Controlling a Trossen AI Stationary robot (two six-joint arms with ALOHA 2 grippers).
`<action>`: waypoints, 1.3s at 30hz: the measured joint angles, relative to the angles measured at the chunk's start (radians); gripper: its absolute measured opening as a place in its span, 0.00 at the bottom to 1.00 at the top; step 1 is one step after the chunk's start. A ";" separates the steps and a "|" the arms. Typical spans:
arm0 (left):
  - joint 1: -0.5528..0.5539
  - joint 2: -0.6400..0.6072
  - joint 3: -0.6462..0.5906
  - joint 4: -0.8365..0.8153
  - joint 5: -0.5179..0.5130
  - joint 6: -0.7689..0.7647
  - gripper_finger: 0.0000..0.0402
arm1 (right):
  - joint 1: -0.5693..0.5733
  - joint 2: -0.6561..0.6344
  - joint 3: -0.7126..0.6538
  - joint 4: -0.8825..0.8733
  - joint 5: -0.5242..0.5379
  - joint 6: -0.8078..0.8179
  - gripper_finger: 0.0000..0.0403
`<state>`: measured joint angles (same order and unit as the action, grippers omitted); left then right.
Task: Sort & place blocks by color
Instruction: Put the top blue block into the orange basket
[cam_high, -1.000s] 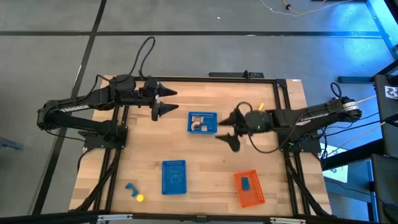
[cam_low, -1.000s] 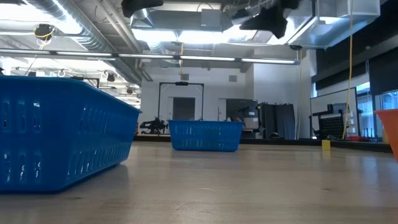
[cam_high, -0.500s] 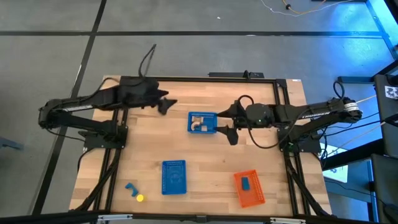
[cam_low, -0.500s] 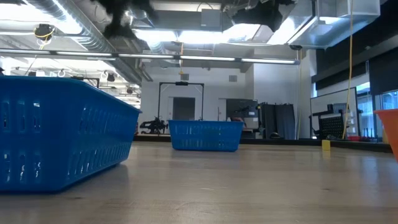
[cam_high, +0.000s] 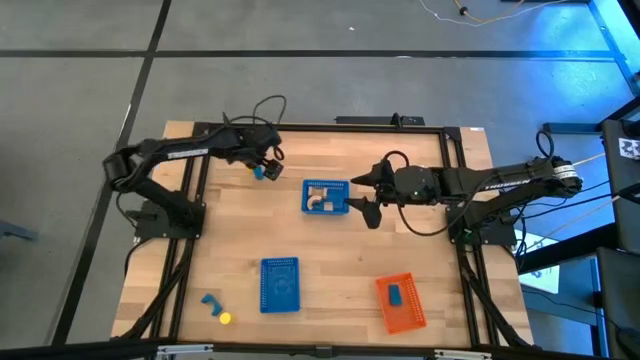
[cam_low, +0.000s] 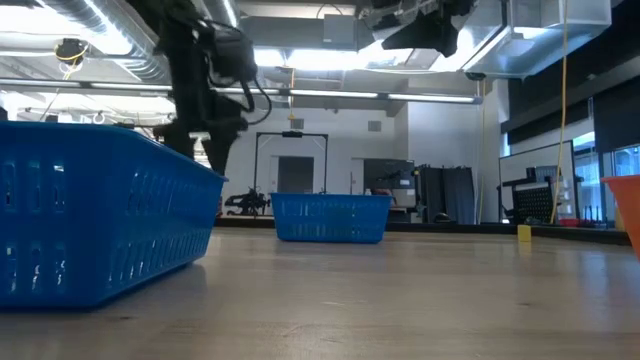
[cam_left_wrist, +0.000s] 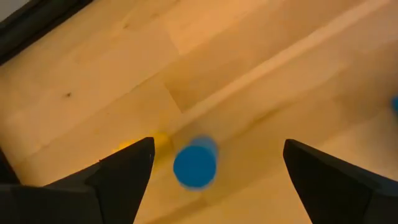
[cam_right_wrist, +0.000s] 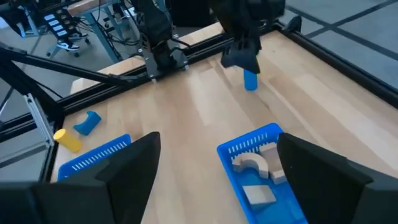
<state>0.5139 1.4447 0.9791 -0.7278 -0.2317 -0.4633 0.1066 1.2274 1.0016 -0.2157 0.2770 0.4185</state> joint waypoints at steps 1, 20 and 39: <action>0.003 0.016 0.000 0.003 -0.008 0.008 0.87 | 0.000 0.000 0.000 0.000 0.000 0.004 0.80; 0.043 0.076 0.000 -0.022 0.061 0.400 0.87 | 0.000 0.000 0.000 -0.003 0.001 0.069 0.80; 0.075 0.201 0.000 -0.063 0.125 0.441 0.76 | 0.000 0.000 0.000 0.003 0.001 0.078 0.80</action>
<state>0.5888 1.6461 0.9794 -0.7912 -0.1066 -0.0219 0.1066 1.2274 1.0016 -0.2131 0.2783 0.4967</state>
